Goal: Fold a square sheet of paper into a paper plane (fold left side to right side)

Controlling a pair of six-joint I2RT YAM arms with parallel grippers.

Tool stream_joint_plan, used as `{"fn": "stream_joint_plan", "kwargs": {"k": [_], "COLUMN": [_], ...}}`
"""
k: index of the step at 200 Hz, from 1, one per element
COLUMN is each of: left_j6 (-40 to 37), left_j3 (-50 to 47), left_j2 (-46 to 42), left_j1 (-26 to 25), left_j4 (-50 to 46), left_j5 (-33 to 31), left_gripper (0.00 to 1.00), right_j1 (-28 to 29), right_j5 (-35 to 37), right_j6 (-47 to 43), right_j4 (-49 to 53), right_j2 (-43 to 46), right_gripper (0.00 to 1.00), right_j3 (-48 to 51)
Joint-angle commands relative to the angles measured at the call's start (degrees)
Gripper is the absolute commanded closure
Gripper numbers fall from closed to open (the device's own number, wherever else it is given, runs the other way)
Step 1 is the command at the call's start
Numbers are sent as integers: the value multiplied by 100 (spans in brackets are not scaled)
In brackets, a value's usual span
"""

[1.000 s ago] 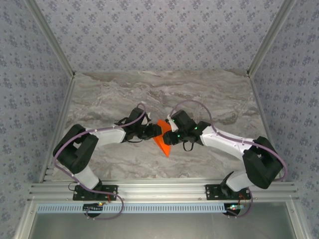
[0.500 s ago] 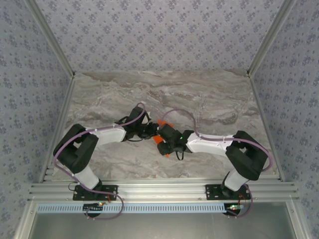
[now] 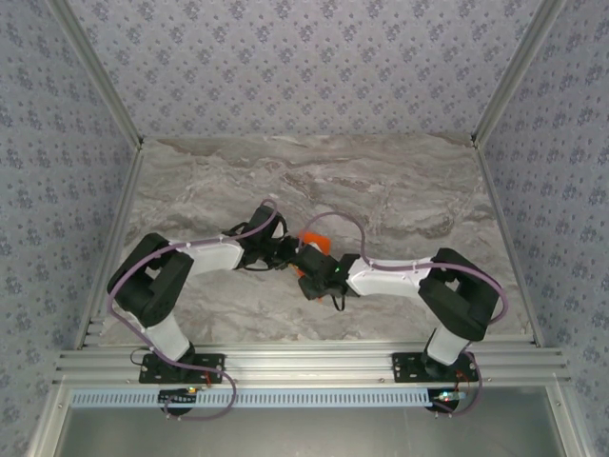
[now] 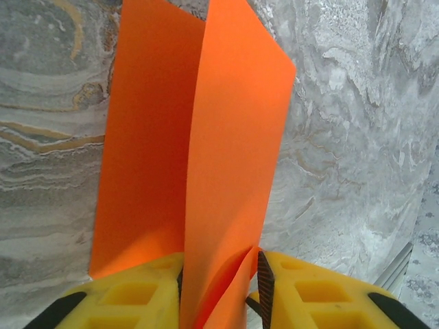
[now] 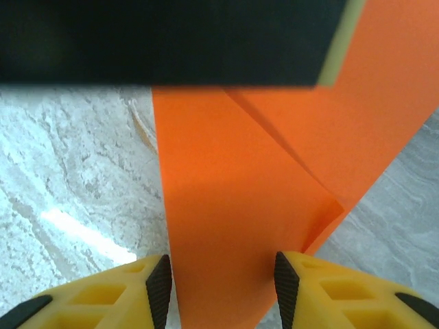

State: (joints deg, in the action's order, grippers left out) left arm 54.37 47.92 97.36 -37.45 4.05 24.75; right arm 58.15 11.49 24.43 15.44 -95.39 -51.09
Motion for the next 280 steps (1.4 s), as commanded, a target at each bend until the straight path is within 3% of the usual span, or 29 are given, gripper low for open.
{"fn": "stream_joint_plan", "kwargs": {"k": [1, 44, 118, 226, 280], "left_j6": [151, 245, 302, 263, 106], "left_j3": [226, 262, 288, 310, 301], "left_j2": [33, 37, 29, -6, -216], "left_j1": [55, 61, 63, 68, 126], "left_j4": [78, 69, 17, -78, -242], "left_j5": [19, 21, 21, 38, 38], "left_gripper": [75, 84, 86, 82, 67], "right_j1": [148, 270, 476, 412, 297], "right_j5": [168, 363, 706, 815, 457], "right_j6": [-15, -186, -191, 18, 61], "right_j4": [-82, -342, -279, -134, -366], "right_j2": [131, 631, 168, -14, 202], "right_gripper": [52, 48, 49, 80, 94], "right_j3": [45, 391, 163, 150, 359]}}
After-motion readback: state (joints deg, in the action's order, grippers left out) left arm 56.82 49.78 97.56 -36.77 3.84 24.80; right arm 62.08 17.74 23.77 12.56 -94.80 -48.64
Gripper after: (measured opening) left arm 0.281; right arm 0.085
